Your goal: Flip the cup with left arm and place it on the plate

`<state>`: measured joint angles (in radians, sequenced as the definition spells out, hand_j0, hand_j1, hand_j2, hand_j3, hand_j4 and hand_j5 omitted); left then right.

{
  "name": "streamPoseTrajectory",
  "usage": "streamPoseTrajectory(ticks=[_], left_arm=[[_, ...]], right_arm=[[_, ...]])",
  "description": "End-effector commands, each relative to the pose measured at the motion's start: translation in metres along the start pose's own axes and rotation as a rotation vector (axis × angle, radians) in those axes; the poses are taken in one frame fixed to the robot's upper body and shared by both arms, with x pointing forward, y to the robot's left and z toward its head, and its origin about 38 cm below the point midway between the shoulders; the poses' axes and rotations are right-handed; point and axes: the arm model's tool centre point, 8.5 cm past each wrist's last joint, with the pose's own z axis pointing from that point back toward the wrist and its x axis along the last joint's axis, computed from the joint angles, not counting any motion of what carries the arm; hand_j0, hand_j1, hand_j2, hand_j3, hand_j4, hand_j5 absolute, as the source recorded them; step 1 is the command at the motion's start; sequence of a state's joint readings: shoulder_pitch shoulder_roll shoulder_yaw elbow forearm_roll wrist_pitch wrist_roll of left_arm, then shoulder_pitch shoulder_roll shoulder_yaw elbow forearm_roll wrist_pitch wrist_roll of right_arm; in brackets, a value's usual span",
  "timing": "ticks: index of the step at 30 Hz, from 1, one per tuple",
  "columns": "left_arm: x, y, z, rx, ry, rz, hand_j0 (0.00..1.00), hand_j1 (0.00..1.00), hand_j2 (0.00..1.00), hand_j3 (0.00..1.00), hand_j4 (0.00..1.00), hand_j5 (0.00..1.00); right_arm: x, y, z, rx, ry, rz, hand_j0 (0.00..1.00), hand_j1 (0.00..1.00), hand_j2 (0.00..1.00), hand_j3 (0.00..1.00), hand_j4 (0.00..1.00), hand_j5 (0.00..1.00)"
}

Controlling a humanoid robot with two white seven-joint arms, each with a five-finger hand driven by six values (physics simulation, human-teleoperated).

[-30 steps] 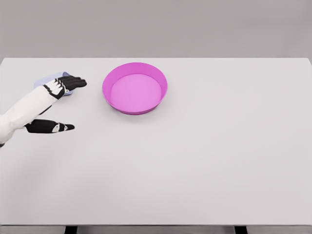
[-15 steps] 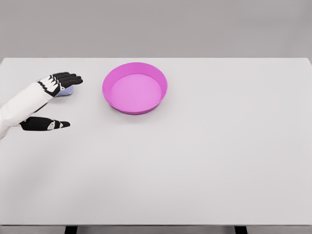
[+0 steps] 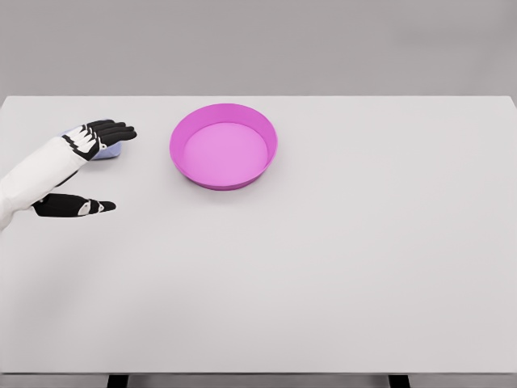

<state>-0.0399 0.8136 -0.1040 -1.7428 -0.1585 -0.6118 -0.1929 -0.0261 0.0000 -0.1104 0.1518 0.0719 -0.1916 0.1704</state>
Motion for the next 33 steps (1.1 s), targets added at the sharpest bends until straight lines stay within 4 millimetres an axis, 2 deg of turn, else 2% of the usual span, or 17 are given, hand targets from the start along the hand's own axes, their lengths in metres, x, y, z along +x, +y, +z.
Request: streamPoseTrajectory(ticks=[1,4,9,15,25,28,30,33], left_arm=[[-0.002,0.003,0.001,0.006,0.007,-0.002,1.00,1.00,1.00,1.00,1.00,1.00],[-0.015,0.021,0.013,0.007,0.057,-0.046,1.00,1.00,1.00,1.00,1.00,1.00],[-0.056,0.018,0.041,-0.016,0.209,-0.042,1.00,1.00,1.00,1.00,1.00,1.00],[-0.085,0.013,0.070,-0.043,0.331,-0.014,1.00,1.00,1.00,1.00,1.00,1.00],[-0.083,-0.012,0.066,-0.297,0.313,0.042,1.00,1.00,1.00,1.00,1.00,1.00],[-0.086,0.014,0.052,-0.288,0.299,-0.010,1.00,1.00,1.00,1.00,1.00,1.00],[-0.098,0.021,0.049,-0.258,0.319,0.002,1.00,1.00,1.00,1.00,1.00,1.00],[-0.120,0.021,0.042,-0.178,0.358,0.060,1.00,1.00,1.00,1.00,1.00,1.00]], right_arm=[[0.000,0.000,0.000,0.001,0.000,0.000,1.00,1.00,1.00,1.00,1.00,1.00],[0.000,0.000,0.000,0.001,0.000,0.000,1.00,1.00,1.00,1.00,1.00,1.00],[0.000,0.000,0.000,0.000,0.000,-0.001,1.00,1.00,1.00,1.00,1.00,1.00],[0.000,0.000,0.000,0.000,0.000,0.000,1.00,1.00,1.00,1.00,1.00,1.00],[0.000,0.000,0.000,0.001,0.000,0.000,1.00,1.00,1.00,1.00,1.00,1.00],[0.000,0.000,0.000,0.000,0.000,0.000,1.00,1.00,1.00,1.00,1.00,1.00],[0.000,0.000,0.000,0.000,0.000,0.000,1.00,1.00,1.00,1.00,1.00,1.00],[0.000,0.000,0.000,0.000,0.000,0.000,1.00,1.00,1.00,1.00,1.00,1.00]])
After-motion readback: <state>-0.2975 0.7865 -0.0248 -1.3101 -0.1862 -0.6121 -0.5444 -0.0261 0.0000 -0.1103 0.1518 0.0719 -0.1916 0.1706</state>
